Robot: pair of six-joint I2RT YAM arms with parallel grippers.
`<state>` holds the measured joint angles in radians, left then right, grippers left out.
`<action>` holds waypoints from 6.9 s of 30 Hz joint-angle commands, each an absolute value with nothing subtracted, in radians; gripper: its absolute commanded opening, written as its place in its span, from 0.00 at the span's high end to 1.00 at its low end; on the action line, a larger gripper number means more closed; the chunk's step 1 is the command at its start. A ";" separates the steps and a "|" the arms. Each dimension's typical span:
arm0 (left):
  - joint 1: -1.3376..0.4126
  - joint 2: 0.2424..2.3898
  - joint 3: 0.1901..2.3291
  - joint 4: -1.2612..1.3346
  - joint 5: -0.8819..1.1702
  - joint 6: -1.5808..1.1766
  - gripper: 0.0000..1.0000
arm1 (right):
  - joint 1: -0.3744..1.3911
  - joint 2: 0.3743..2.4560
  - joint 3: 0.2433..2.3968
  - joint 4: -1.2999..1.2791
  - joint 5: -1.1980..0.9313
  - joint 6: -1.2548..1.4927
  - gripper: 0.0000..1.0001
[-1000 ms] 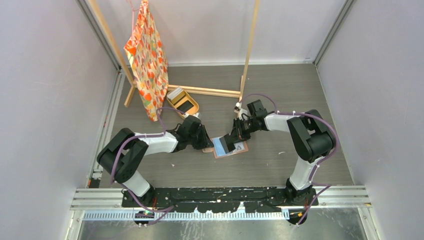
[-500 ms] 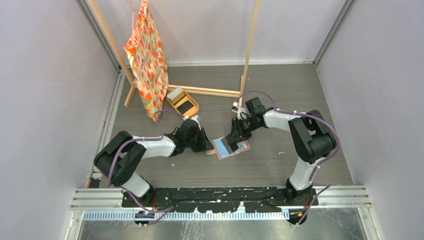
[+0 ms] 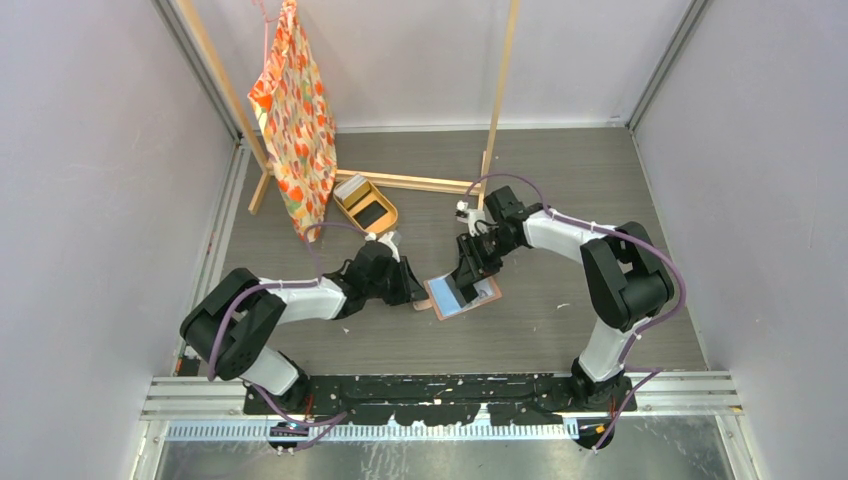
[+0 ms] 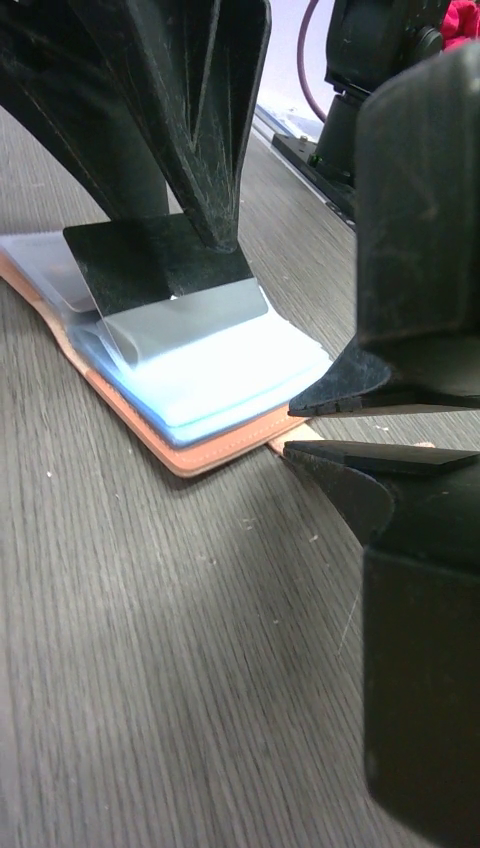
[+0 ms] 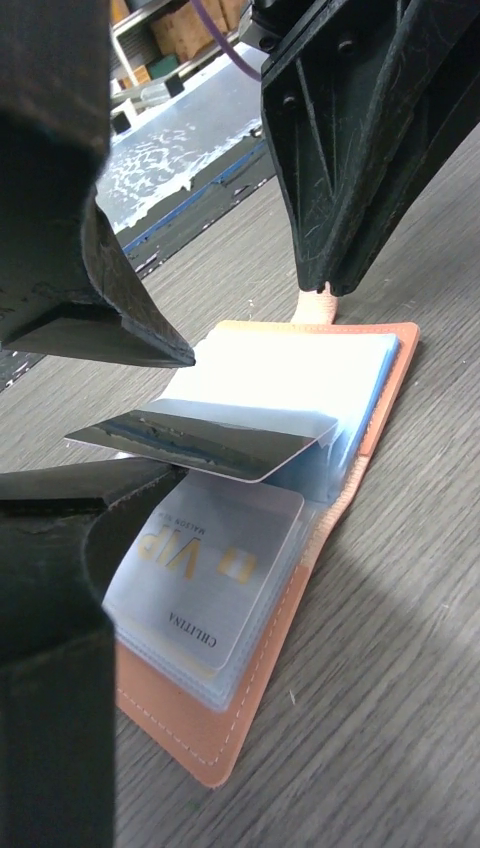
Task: Put the credit cards into the card holder
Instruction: Insert the credit card into the card holder.
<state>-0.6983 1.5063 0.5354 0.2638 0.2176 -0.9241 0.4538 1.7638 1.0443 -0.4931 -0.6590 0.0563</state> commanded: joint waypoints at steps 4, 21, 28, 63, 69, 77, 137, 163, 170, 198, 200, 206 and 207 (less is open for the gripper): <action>-0.701 1.471 0.524 0.367 0.249 -0.897 0.83 | 0.481 1.760 1.114 -0.602 -0.614 -0.032 0.55; -0.702 1.524 0.495 0.524 0.310 -0.949 0.83 | 0.550 1.810 1.166 -0.665 -0.536 -0.072 0.50; -0.701 1.587 0.476 0.669 0.344 -1.017 0.83 | 0.570 1.807 1.185 -0.690 -0.490 -0.108 0.46; -0.702 1.476 0.467 0.496 0.266 -0.930 0.84 | 0.657 1.832 1.236 -0.777 -0.426 -0.228 0.38; -0.701 1.481 0.459 0.532 0.293 -0.937 0.84 | 0.658 1.845 1.260 -0.842 -0.488 -0.303 0.36; -0.701 1.522 0.454 0.568 0.309 -0.958 0.84 | 0.664 1.846 1.262 -0.843 -0.467 -0.301 0.40; -0.703 1.444 0.432 0.554 0.305 -0.967 0.78 | 0.645 1.924 1.244 -0.717 -0.631 -0.135 0.45; -0.696 0.955 0.288 0.261 0.057 -0.895 0.07 | 0.591 1.876 1.304 -0.798 -0.794 -0.263 0.47; -0.684 1.006 0.297 0.368 0.194 -0.937 0.06 | 0.586 1.783 1.316 -0.871 -0.801 -0.379 0.47; -0.810 1.286 0.307 0.492 0.095 -1.181 0.72 | 0.609 1.903 1.243 -0.665 -0.621 -0.146 0.96; -0.811 1.293 0.308 0.494 0.089 -1.179 0.72 | 0.612 1.911 1.247 -0.664 -0.620 -0.139 0.96; -0.811 1.326 0.313 0.494 0.084 -1.179 0.67 | 0.616 1.928 1.247 -0.665 -0.621 -0.130 0.96; -0.811 1.333 0.314 0.494 0.085 -1.180 0.65 | 0.618 1.933 1.250 -0.668 -0.621 -0.130 0.96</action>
